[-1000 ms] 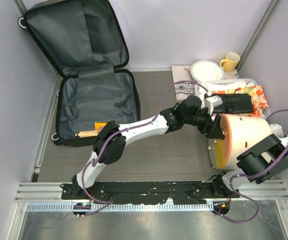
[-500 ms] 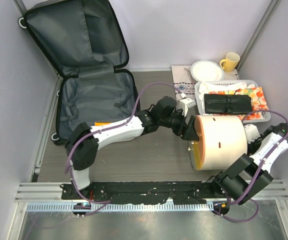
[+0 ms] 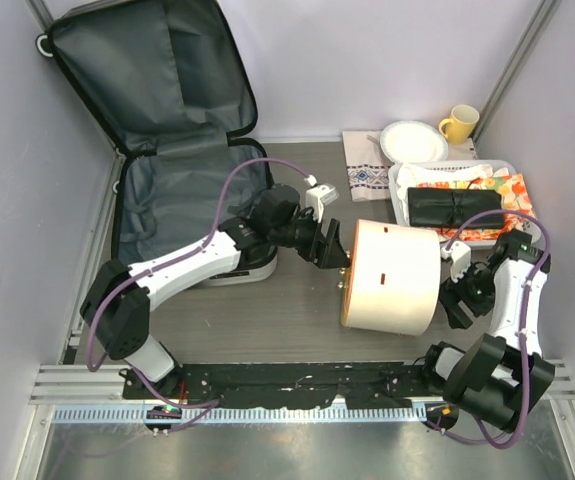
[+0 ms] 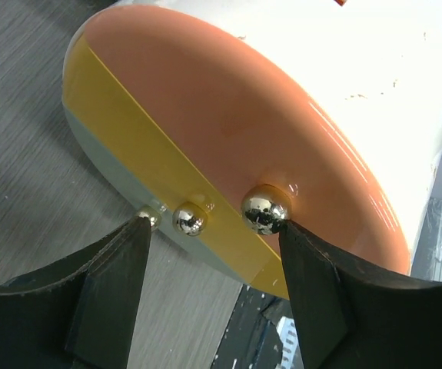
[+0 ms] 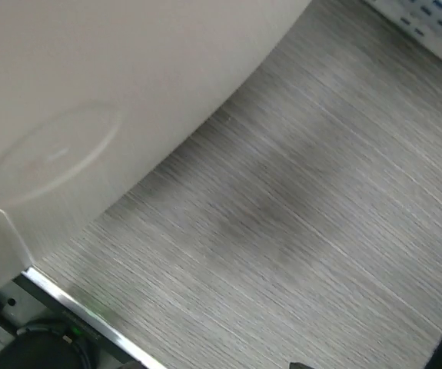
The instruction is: Open, take out, and arrange the luggage
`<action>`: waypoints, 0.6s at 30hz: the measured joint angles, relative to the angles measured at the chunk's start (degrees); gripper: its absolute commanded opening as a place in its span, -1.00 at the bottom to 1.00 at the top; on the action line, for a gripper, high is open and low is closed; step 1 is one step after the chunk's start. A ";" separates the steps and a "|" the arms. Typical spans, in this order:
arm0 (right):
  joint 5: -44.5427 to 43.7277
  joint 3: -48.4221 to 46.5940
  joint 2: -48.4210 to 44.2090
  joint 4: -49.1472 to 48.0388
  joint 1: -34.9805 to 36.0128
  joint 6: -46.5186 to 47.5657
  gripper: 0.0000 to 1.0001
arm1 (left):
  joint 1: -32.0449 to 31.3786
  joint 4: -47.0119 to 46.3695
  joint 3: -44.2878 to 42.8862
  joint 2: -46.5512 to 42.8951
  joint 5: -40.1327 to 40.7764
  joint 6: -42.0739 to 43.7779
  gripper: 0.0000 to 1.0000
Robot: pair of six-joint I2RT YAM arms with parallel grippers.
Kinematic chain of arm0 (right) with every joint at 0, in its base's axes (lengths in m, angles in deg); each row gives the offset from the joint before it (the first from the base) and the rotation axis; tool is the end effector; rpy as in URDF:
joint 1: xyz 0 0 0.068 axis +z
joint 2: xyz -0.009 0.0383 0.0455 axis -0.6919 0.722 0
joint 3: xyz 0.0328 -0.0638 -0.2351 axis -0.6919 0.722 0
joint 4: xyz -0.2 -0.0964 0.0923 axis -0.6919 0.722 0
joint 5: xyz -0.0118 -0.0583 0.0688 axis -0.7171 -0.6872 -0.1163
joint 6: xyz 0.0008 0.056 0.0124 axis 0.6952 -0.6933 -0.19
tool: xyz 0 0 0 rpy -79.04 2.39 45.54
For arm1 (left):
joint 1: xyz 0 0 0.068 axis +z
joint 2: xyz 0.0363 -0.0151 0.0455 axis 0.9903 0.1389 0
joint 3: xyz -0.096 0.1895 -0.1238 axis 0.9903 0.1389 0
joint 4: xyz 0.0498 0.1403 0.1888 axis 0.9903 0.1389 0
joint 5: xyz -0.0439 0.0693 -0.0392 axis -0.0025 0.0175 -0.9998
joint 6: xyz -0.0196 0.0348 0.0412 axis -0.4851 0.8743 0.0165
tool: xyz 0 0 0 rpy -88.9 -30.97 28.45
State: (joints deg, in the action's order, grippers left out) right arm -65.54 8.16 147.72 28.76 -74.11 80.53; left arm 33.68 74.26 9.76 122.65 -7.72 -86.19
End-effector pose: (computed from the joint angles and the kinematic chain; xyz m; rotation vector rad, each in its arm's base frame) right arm 0.1309 -0.0657 0.2118 -1.0318 2.7448 0.1778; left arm 0.2179 -0.2742 0.2687 0.7584 2.1325 -1.2788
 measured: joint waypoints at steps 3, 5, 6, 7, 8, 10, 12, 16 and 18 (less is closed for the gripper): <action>0.61 -1.86 0.81 0.92 1.95 -3.28 0.55 | 0.94 1.38 -1.03 0.55 -1.20 0.37 0.43; 1.40 -4.31 1.90 1.77 2.56 -5.95 0.54 | 1.70 1.31 -1.73 1.36 -2.89 0.24 0.42; 1.92 -5.88 2.43 2.05 2.75 -7.34 0.54 | 2.03 1.05 -1.79 1.66 -3.76 0.20 0.42; 2.78 -7.63 2.95 2.29 3.04 -8.79 0.54 | 2.29 0.79 -1.79 1.75 -4.37 0.04 0.41; 3.04 -9.27 3.37 2.51 3.54 -9.70 0.52 | 2.29 0.55 -1.79 1.81 -4.55 0.07 0.42; 3.48 -13.05 4.28 2.60 4.24 -12.70 0.50 | 2.51 -0.20 -1.14 1.49 -4.39 0.74 0.43; 3.45 -16.24 5.16 2.56 4.48 -15.39 0.50 | 3.32 -0.68 0.68 0.22 -4.33 1.68 0.47; 2.32 -19.56 5.73 2.89 3.32 -17.64 0.51 | 6.58 3.21 4.66 -5.49 -5.77 5.11 0.54; 2.05 -21.94 6.19 3.58 2.51 -18.18 0.52 | 9.84 6.54 4.48 -7.80 -8.15 9.03 0.60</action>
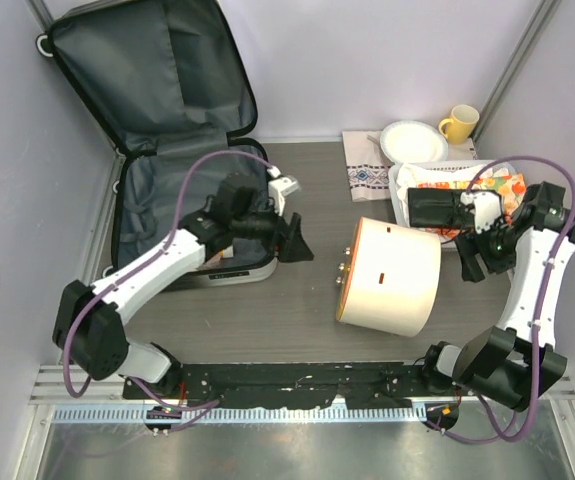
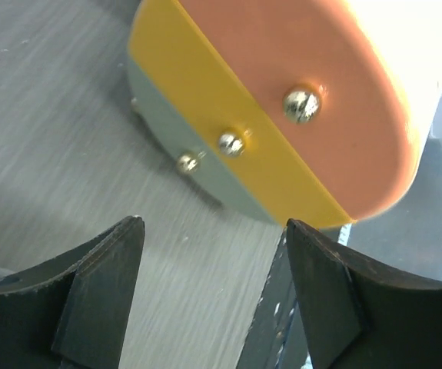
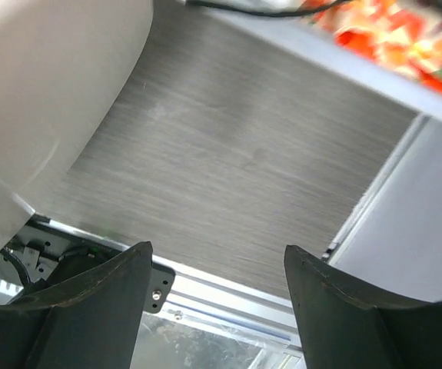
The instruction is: Open, take out, and arrange the luggage
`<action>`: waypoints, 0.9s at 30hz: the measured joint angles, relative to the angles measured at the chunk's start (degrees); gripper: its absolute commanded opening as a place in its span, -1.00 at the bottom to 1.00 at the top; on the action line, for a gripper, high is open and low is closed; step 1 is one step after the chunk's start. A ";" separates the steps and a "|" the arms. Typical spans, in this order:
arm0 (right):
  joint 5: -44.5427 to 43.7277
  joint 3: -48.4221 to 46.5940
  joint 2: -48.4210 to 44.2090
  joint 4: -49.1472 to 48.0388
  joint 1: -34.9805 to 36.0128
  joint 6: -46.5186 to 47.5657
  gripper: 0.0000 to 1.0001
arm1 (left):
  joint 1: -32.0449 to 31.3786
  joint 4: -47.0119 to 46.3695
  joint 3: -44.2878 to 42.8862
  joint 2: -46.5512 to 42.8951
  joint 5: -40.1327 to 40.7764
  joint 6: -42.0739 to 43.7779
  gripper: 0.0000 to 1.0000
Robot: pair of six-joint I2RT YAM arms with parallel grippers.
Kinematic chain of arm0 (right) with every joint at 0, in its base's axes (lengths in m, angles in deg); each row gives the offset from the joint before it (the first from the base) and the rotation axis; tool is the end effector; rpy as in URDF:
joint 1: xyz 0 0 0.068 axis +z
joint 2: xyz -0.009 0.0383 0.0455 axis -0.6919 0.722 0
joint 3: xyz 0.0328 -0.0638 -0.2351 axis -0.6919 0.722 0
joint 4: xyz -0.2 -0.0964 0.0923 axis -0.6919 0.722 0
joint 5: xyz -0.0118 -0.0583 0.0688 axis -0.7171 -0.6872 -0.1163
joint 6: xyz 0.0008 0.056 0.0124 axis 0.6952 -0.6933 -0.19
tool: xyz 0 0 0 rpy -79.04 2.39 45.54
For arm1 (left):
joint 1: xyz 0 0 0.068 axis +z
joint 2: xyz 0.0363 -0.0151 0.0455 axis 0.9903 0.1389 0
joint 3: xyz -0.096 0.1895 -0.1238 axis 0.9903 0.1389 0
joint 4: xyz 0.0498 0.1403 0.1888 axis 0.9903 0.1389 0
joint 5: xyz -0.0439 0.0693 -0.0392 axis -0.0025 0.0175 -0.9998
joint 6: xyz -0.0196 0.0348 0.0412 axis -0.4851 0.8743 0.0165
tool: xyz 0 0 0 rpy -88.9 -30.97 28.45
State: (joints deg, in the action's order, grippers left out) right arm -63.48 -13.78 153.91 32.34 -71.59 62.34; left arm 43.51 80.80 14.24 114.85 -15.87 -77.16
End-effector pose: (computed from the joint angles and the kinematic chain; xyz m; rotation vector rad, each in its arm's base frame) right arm 0.1678 -0.0762 0.2884 -0.6543 2.7008 0.0629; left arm 0.2300 -0.2141 0.2766 0.8088 2.0985 -1.2408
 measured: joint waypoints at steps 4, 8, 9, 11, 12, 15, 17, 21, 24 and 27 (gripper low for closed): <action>1.14 -9.20 2.91 0.98 -0.13 -1.46 0.51 | 5.75 11.85 -3.58 -2.67 -4.17 14.51 0.60; 1.55 -14.95 4.44 -0.74 1.05 -2.93 0.48 | 7.10 26.62 -10.05 -2.60 -6.45 30.86 0.51; 1.29 -14.88 4.17 -0.63 1.38 -3.34 0.48 | 7.08 29.14 -11.19 -2.58 -6.86 33.40 0.50; 0.39 -13.51 3.58 -0.74 2.16 -3.98 0.48 | 6.93 32.98 -13.00 -2.58 -7.78 37.97 0.50; -0.13 -12.13 3.08 -0.72 2.47 -4.02 0.48 | 6.45 34.21 -13.38 -2.58 -7.91 39.71 0.50; -1.27 -6.38 1.62 -0.46 4.00 -4.22 0.47 | 5.09 34.93 -12.83 -2.67 -7.54 41.83 0.52; -1.46 -2.54 1.20 -0.09 5.97 -4.90 0.47 | 3.91 33.38 -10.84 -3.13 -7.43 41.62 0.52; -0.79 0.66 1.11 0.09 10.67 -7.50 0.47 | 2.01 28.98 -5.18 -3.63 -7.17 40.63 0.52; -0.33 0.50 1.20 -0.11 17.42 -11.06 0.47 | 0.37 25.49 -2.32 -3.34 -6.60 40.33 0.49; 0.15 -1.44 2.84 0.52 22.14 -13.88 0.47 | -1.70 20.59 -2.47 -1.57 -6.49 38.99 0.47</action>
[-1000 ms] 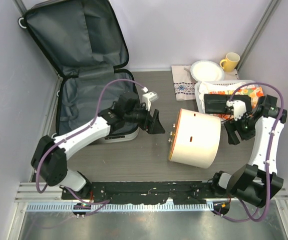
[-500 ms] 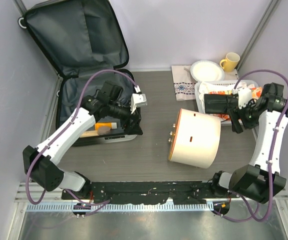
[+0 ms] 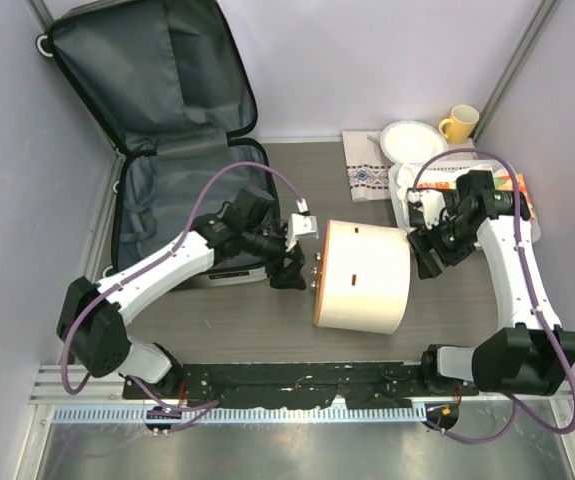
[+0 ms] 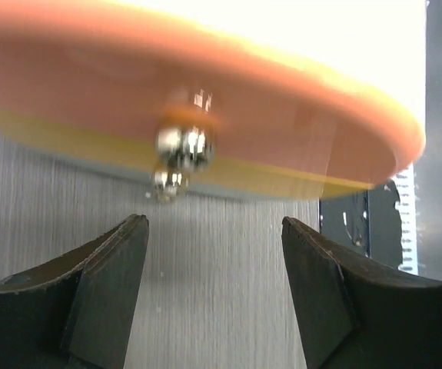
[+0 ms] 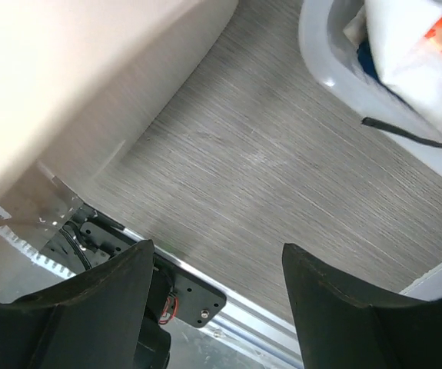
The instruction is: Open, take out, and arrange the luggage
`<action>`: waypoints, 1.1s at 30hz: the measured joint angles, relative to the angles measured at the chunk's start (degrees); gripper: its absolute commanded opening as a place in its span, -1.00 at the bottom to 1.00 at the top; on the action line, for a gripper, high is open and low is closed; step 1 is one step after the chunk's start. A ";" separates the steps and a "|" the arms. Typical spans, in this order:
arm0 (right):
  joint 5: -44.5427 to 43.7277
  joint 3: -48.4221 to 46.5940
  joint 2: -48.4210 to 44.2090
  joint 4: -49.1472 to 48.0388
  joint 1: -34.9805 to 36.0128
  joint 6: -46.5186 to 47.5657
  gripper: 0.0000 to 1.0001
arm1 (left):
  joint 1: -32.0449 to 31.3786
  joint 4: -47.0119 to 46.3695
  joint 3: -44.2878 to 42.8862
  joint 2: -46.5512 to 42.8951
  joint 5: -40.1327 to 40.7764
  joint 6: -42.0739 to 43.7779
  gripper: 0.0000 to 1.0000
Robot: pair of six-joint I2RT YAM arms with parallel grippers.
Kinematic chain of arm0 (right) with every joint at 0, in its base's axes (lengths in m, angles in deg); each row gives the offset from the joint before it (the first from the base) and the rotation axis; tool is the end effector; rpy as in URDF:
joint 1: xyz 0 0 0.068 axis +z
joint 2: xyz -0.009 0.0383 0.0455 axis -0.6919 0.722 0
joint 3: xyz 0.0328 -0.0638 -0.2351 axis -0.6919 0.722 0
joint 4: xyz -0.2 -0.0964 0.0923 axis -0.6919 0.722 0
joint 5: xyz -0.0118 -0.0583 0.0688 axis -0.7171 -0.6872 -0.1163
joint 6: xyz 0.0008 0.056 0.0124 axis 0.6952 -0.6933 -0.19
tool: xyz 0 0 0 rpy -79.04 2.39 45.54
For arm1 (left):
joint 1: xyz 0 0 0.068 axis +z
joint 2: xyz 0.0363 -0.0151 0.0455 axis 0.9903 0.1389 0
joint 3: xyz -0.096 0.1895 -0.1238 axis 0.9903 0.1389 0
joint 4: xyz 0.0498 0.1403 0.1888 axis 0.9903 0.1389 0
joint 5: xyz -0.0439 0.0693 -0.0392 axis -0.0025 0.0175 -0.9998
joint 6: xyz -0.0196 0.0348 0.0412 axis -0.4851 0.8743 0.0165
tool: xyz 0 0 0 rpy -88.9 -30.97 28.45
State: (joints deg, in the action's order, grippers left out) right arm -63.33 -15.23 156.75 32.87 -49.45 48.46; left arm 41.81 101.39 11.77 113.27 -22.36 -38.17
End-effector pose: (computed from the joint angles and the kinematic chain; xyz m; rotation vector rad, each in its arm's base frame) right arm 0.1929 -0.0081 0.2862 -0.8571 2.6979 0.2430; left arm 0.2005 -0.2059 0.2705 1.4982 1.8161 -1.0623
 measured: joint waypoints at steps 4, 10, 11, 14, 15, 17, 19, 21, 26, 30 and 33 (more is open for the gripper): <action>-0.92 -4.33 3.52 0.28 0.57 -3.30 0.51 | -3.63 -7.61 -0.52 3.67 -0.11 -2.95 0.47; -4.44 -14.53 5.99 -0.26 0.57 -8.41 0.53 | -6.99 -17.29 -0.28 6.32 0.02 -10.95 0.48; -4.74 -16.87 6.58 -0.28 0.57 -9.40 0.53 | -7.15 -18.99 0.04 6.34 0.24 -12.15 0.48; -6.23 -22.51 8.20 -0.68 0.57 -11.61 0.53 | -6.95 -24.02 1.29 6.23 1.33 -16.20 0.50; -7.30 -23.17 8.50 -0.87 0.57 -12.09 0.52 | -6.88 -24.94 1.86 6.05 1.77 -16.83 0.52; -9.07 -23.26 8.94 -0.66 0.57 -12.48 0.52 | -6.54 -27.93 4.07 5.42 3.26 -18.80 0.53; -10.19 -23.26 9.60 -0.44 0.57 -12.85 0.53 | -6.12 -30.14 5.88 4.94 4.48 -21.14 0.52; -10.73 -24.00 10.64 0.28 0.57 -13.33 0.53 | -4.81 -31.47 6.84 4.85 4.20 -23.80 0.54; -9.29 -40.48 18.69 1.97 0.57 -14.29 0.54 | 4.98 -27.36 6.58 2.64 -1.11 -21.68 0.57; -6.71 -52.74 22.93 -0.90 2.01 -15.41 0.54 | 10.84 -12.81 1.27 0.48 -3.04 -9.70 0.57; -5.44 -52.68 21.84 -1.18 5.75 -15.34 0.52 | 13.49 -3.67 -2.23 -0.55 -5.53 -2.05 0.56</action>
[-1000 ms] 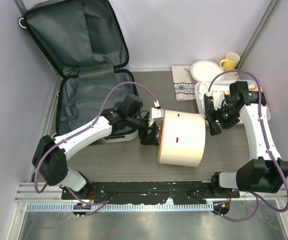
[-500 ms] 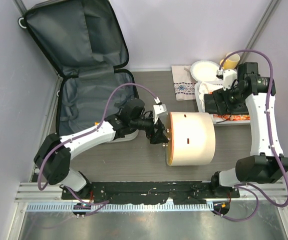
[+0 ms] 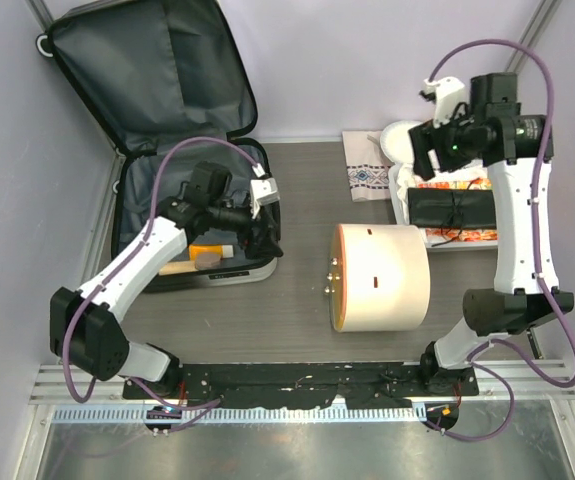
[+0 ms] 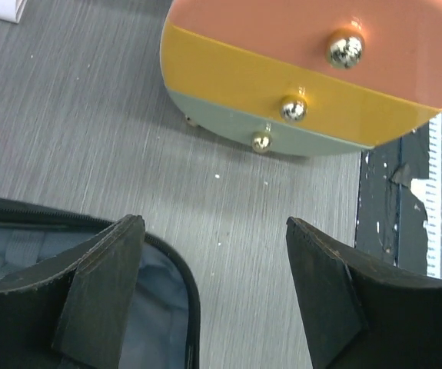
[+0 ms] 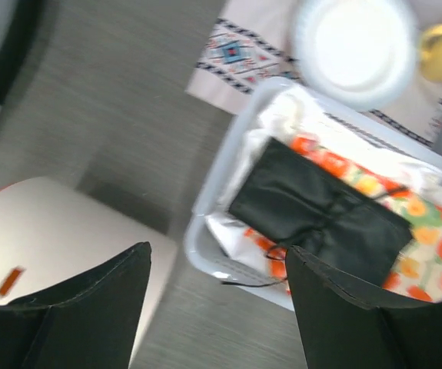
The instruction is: Open, take out, and arrange the luggage
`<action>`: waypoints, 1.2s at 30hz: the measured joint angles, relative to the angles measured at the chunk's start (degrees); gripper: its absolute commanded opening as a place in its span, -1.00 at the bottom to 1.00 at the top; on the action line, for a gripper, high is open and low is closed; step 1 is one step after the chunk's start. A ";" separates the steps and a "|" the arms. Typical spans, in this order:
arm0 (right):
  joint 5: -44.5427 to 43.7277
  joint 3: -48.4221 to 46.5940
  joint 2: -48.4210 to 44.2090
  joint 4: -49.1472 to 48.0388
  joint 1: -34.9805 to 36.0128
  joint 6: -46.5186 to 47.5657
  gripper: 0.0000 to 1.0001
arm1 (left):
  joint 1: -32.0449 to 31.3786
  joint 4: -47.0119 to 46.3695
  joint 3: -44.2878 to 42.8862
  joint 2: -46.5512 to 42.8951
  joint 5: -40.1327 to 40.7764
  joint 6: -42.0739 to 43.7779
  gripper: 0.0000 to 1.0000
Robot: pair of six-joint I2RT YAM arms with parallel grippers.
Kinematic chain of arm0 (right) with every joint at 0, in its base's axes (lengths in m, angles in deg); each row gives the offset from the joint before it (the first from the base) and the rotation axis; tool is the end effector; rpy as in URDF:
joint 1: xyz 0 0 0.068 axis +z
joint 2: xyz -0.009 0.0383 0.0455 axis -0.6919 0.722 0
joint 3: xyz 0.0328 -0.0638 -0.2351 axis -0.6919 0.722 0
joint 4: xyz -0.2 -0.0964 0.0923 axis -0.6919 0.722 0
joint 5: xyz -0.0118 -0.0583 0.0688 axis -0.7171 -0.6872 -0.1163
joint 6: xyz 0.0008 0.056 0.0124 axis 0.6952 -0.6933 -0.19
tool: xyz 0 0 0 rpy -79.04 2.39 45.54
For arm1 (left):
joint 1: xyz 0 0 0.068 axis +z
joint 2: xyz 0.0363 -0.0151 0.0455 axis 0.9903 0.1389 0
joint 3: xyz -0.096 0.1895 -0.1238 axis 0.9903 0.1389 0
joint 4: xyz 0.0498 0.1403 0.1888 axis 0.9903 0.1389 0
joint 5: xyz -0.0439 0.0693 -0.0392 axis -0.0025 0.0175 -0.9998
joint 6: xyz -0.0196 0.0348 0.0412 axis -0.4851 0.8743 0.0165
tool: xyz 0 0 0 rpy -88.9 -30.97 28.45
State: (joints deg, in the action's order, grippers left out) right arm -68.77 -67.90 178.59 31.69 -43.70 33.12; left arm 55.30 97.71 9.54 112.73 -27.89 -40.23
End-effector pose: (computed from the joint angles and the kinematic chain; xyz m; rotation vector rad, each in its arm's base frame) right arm 0.2752 0.0076 0.4323 -0.5716 2.2819 0.0080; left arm 0.2449 -0.1575 0.2915 1.2447 1.8009 -1.0373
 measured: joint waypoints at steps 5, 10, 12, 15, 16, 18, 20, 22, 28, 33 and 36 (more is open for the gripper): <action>4.63 10.36 -5.68 0.44 7.61 0.15 0.50 | 3.26 9.44 -2.75 -0.20 -3.15 9.49 0.56; 5.73 17.86 -12.41 2.16 8.98 -0.85 0.40 | -0.66 9.09 -2.91 0.11 -4.42 11.19 0.53; 6.45 18.27 -15.37 2.08 8.92 -1.77 0.33 | -3.74 6.71 -2.91 0.72 -4.48 10.73 0.52; 7.48 20.22 -20.74 1.68 8.92 -2.14 0.23 | -8.00 1.62 -2.84 1.84 -4.00 8.57 0.47; 8.52 21.70 -23.32 1.57 8.92 -2.14 0.21 | -9.35 0.04 -2.86 2.23 -3.56 8.02 0.46; 10.23 23.80 -26.56 1.79 8.92 -1.99 0.18 | -11.65 -2.80 -2.86 3.17 -2.56 6.75 0.40; 12.11 26.47 -29.11 1.81 8.92 -1.73 0.16 | -13.40 -4.87 -2.91 4.17 -1.73 5.99 0.30; 14.16 30.10 -31.32 1.99 8.94 -0.70 0.14 | -14.86 -6.58 -3.04 5.49 -1.01 4.76 0.24; 17.64 38.77 -34.16 2.45 9.14 3.28 0.12 | -17.97 -10.10 -3.08 7.37 0.92 1.09 0.18; 17.73 41.48 -34.29 2.16 9.20 6.32 0.10 | -20.15 -12.74 -3.08 7.37 2.71 -2.64 0.09; 17.20 43.12 -34.16 2.03 9.22 7.98 0.10 | -20.59 -13.66 -3.13 7.61 3.43 -4.61 -0.17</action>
State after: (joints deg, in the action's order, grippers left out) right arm -51.57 -24.78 144.42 33.72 -34.48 41.10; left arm 34.71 84.05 6.42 120.33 -24.46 -44.84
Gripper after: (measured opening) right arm 0.552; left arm 0.515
